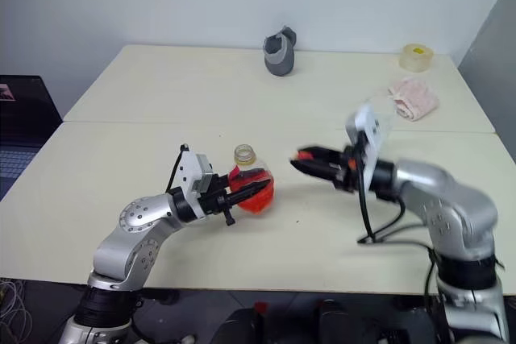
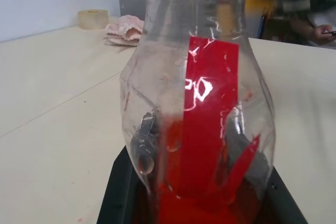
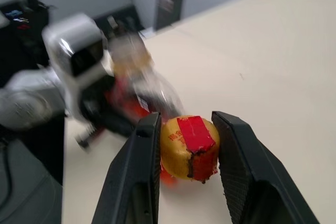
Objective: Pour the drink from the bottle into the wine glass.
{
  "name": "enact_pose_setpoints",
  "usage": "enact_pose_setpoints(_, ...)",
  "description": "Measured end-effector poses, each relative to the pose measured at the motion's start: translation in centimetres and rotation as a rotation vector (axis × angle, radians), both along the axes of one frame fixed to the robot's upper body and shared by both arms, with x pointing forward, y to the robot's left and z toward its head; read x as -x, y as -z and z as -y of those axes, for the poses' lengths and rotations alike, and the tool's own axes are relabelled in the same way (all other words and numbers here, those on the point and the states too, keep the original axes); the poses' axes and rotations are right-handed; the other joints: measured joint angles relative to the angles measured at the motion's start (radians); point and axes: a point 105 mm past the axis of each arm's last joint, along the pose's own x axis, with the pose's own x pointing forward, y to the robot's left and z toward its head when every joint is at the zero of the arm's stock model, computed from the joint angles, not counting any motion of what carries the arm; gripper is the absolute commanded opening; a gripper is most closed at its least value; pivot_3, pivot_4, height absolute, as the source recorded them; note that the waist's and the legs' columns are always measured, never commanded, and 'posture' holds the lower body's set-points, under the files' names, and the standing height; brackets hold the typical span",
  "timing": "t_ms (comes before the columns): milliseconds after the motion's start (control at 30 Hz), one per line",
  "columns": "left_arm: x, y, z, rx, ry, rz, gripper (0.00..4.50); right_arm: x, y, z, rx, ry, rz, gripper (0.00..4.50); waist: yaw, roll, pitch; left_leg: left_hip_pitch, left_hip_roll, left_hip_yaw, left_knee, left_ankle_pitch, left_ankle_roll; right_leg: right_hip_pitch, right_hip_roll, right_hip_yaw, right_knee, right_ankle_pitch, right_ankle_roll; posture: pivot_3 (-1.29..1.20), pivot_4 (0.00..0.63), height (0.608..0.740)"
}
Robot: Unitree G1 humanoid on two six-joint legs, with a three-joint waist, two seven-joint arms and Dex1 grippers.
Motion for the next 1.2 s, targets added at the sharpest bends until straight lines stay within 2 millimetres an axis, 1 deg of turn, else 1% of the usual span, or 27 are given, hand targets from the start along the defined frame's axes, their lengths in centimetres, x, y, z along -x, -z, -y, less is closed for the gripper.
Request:
enact_pose_setpoints(67, 0.1, -0.4, 0.2, 0.011, 0.009, 0.002, 1.02, -0.5, 1.6, 1.4, 0.03, 0.156, 0.023, 1.21, -0.005, 0.0, 0.0, 0.002, 0.001, 0.001, -0.001, 0.0, 0.0, 0.0, 0.002, 0.001, 0.0, 0.0, 0.0, 0.0, 0.15, 0.74)
enact_pose_setpoints(167, 0.3, -0.3, 0.3, 0.02, 0.021, -0.02, 1.02, -1.5, 3.8, 3.7, 0.095, 0.372, 0.078, 1.21, -0.007, 0.0, 0.0, 0.002, 0.002, 0.003, -0.001, 0.0, 0.0, 0.0, 0.003, 0.002, 0.0, 0.0, 0.0, 0.0, 0.15, 0.74)
enact_pose_setpoints(267, 0.3, -0.4, 0.6, 0.022, 0.035, -0.022, 1.02, -2.5, 5.6, 4.8, 0.11, 0.511, 0.093, 1.21, -0.006, 0.0, 0.0, 0.003, 0.001, 0.004, -0.001, 0.0, -0.001, 0.0, 0.003, 0.002, 0.0, 0.0, 0.0, 0.0, 0.15, 0.74)
enact_pose_setpoints(333, 0.2, -0.7, 0.9, 0.029, 0.044, -0.014, 1.02, -3.6, 6.9, 5.7, 0.106, 0.628, 0.077, 1.21, -0.004, 0.0, 0.0, 0.002, 0.001, 0.004, -0.001, 0.001, -0.001, 0.001, 0.003, 0.002, 0.0, 0.0, 0.0, 0.0, 0.15, 0.74)
enact_pose_setpoints(433, -0.1, -1.3, 1.2, 0.032, 0.054, 0.006, 1.02, -4.5, 8.8, 6.8, 0.115, 0.751, 0.028, 1.21, -0.004, 0.001, 0.0, 0.002, 0.001, 0.006, -0.001, 0.002, -0.003, 0.0, 0.003, 0.002, 0.0, 0.0, 0.0, 0.0, 0.15, 0.74)
enact_pose_setpoints(533, -0.1, -1.2, 1.3, 0.031, 0.056, 0.002, 1.02, -4.8, 9.9, 7.2, 0.124, 0.8, -0.001, 1.21, -0.004, 0.001, 0.0, 0.002, 0.001, 0.006, -0.001, 0.002, -0.004, 0.0, 0.002, 0.002, 0.0, 0.0, 0.0, 0.0, 0.15, 0.74)
enact_pose_setpoints(600, -0.1, -1.1, 1.4, 0.03, 0.06, -0.001, 1.02, -4.8, 9.9, 7.3, 0.136, 0.807, 0.006, 1.91, -0.004, 0.001, 0.0, 0.002, 0.001, 0.006, -0.001, 0.002, -0.003, 0.0, 0.003, 0.002, 0.0, 0.0, 0.0, 0.0, 0.15, 0.74)
enact_pose_setpoints(633, -0.1, -1.1, 1.4, 0.03, 0.058, -0.001, 1.02, -4.8, 9.9, 7.3, 0.144, 0.808, 0.006, 2.15, -0.004, 0.001, 0.0, 0.002, 0.001, 0.006, -0.001, 0.0, -0.001, 0.0, 0.003, 0.002, 0.0, 0.0, 0.0, 0.0, 0.15, 0.74)
enact_pose_setpoints(700, -0.1, -1.2, 1.4, 0.03, 0.054, 0.0, 1.02, -4.7, 10.1, 7.4, 0.15, 0.808, -0.005, 2.82, -0.004, 0.001, 0.0, 0.002, 0.001, 0.006, -0.001, 0.0, -0.001, 0.0, 0.003, 0.002, 0.0, 0.0, 0.0, 0.0, 0.15, 0.74)
enact_pose_setpoints(733, -0.2, -1.2, 1.4, 0.03, 0.051, 0.0, 1.02, -4.6, 10.1, 7.4, 0.153, 0.805, -0.013, 3.22, -0.004, 0.001, 0.0, 0.002, 0.001, 0.006, -0.001, 0.0, -0.001, 0.0, 0.003, 0.002, 0.0, 0.0, 0.0, 0.0, 0.15, 0.74)
enact_pose_setpoints(767, -0.2, -1.2, 1.4, 0.031, 0.046, 0.0, 1.02, -4.6, 10.0, 7.3, 0.153, 0.801, -0.012, 3.54, -0.004, 0.001, 0.0, 0.002, 0.001, 0.006, -0.001, 0.0, -0.001, 0.0, 0.003, 0.002, 0.0, 0.0, 0.0, 0.0, 0.15, 0.74)
enact_pose_setpoints(833, -0.3, -1.2, 1.3, 0.032, 0.036, 0.002, 1.02, -4.5, 9.2, 7.0, 0.14, 0.786, 0.008, 4.31, -0.004, 0.001, 0.0, 0.002, 0.001, 0.006, -0.001, 0.0, -0.001, 0.0, 0.003, 0.002, 0.0, 0.0, 0.0, 0.0, 0.15, 0.74)
enact_pose_setpoints(867, -0.4, -1.2, 1.3, 0.032, 0.029, 0.004, 1.02, -4.4, 8.7, 6.8, 0.127, 0.771, 0.019, 4.47, -0.004, 0.001, 0.0, 0.002, 0.001, 0.006, -0.001, 0.0, 0.0, 0.0, 0.003, 0.002, 0.0, 0.0, 0.0, 0.0, 0.15, 0.74)
enact_pose_setpoints(1000, -1.4, -1.0, 0.6, 0.051, -0.053, -0.005, 1.02, -3.6, 6.1, 5.8, 0.119, 0.649, 0.089, 4.47, -0.004, 0.001, 0.0, 0.002, 0.001, 0.006, -0.001, 0.0, 0.0, 0.001, 0.002, 0.002, 0.0, 0.0, 0.0, 0.0, 0.15, 0.74)
enact_pose_setpoints(1067, -2.2, -0.9, -0.2, 0.056, -0.121, -0.003, 1.02, -2.9, 5.1, 5.6, 0.144, 0.57, 0.112, 4.47, -0.004, 0.001, 0.0, 0.002, 0.001, 0.005, -0.001, 0.0, 0.0, 0.001, 0.002, 0.002, 0.0, 0.0, 0.0, 0.0, 0.15, 0.74)
enact_pose_setpoints(1133, -3.4, -1.2, -1.5, 0.066, -0.218, 0.012, 1.02, -2.0, 3.9, 5.2, 0.154, 0.453, 0.128, 4.47, -0.003, 0.0, 0.0, 0.002, 0.001, 0.005, 0.0, 0.0, 0.0, 0.001, 0.003, 0.001, 0.0, 0.0, 0.0, 0.0, 0.15, 0.74)
enact_pose_setpoints(1200, -4.4, -1.5, -2.7, 0.073, -0.301, 0.027, 1.02, -0.9, 2.7, 4.1, 0.131, 0.322, 0.14, 4.47, -0.005, 0.0, 0.0, 0.003, 0.001, 0.005, -0.001, 0.0, 0.0, 0.001, 0.003, 0.001, 0.0, 0.0, 0.0, 0.0, 0.15, 0.74)
